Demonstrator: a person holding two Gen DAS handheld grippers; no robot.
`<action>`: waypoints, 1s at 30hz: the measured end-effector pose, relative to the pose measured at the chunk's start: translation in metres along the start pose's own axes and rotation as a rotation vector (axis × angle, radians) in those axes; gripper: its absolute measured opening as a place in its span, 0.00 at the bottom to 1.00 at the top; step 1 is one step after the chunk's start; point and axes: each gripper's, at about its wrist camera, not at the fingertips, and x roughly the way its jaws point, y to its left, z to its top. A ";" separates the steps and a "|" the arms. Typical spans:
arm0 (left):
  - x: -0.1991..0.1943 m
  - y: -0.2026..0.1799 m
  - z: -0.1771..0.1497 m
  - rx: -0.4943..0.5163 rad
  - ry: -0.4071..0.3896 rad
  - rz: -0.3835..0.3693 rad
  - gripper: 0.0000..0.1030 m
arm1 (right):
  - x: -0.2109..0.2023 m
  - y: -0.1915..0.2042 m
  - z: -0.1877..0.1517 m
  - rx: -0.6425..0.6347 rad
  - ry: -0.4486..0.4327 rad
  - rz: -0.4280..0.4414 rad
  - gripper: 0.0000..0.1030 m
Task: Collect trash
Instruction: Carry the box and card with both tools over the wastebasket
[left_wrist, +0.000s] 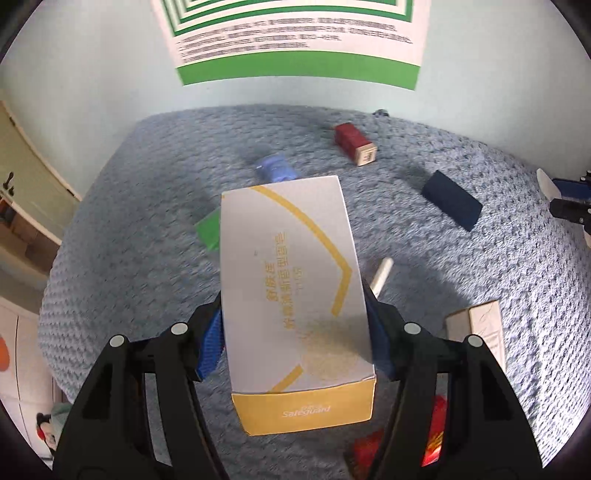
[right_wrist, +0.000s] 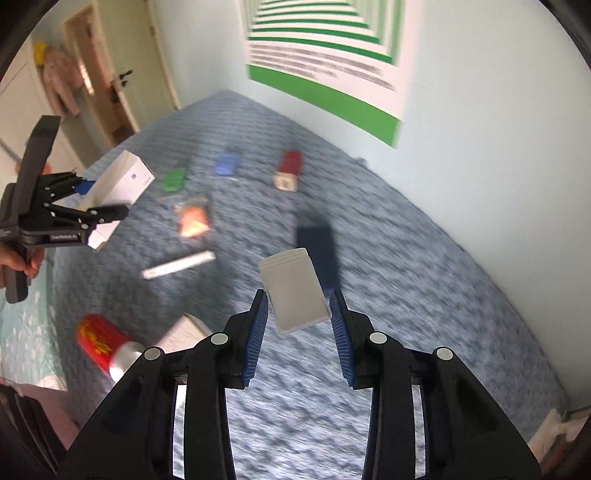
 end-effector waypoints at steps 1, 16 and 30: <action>-0.005 0.010 -0.008 -0.020 -0.003 0.006 0.59 | 0.001 0.010 0.005 -0.013 -0.002 0.016 0.35; -0.055 0.163 -0.136 -0.287 0.034 0.172 0.60 | 0.042 0.214 0.070 -0.318 0.007 0.242 0.35; -0.111 0.295 -0.287 -0.575 0.090 0.319 0.60 | 0.077 0.443 0.100 -0.588 0.044 0.471 0.35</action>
